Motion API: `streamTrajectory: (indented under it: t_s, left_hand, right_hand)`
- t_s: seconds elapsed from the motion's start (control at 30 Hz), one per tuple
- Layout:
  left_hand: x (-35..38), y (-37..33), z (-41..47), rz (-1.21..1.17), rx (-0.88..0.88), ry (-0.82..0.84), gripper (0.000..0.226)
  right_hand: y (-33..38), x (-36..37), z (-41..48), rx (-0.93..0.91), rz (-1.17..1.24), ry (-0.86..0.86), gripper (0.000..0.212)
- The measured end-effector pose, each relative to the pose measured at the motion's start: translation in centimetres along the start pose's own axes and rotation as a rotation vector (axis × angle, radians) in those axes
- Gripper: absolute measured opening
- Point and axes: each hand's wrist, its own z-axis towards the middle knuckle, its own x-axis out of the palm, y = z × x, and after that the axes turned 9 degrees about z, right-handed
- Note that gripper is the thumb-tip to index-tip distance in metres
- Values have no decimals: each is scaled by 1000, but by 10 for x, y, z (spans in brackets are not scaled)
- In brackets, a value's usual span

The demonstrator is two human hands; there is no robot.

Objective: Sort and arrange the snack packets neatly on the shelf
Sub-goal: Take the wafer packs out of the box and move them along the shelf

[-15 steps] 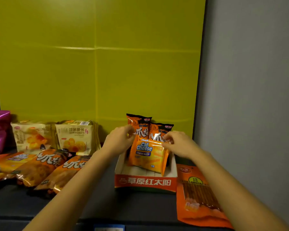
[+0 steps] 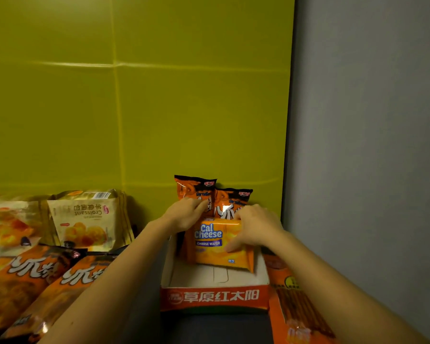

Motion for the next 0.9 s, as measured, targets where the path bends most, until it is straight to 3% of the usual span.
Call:
streamTrajectory:
  t_s: [0.07,0.2,0.3,0.37,0.47,0.57,0.9]
  left_hand:
    - [-3,2,2,-80,-15,23,52]
    - [-6,-1,2,-318,-36,55,43]
    - [-5,3,3,-440,-42,209,55]
    - [-2,7,4,-274,25,305,52]
    - [2,9,1,257,114,315,69]
    - [4,5,-4,362,164,241,80]
    - [-27,18,-12,-7,101,208,35]
  right_hand:
    - [-5,-16,-5,8,56,-60,55]
    - [-25,-48,-12,31,272,-133,41]
    - [-42,-67,-21,63,396,-274,41]
    - [-56,-75,-28,84,531,-350,29]
    - [-75,-75,-38,133,717,-422,22]
    - [-86,-69,-45,161,899,-434,19]
    - [-87,-51,-49,143,1288,-430,17]
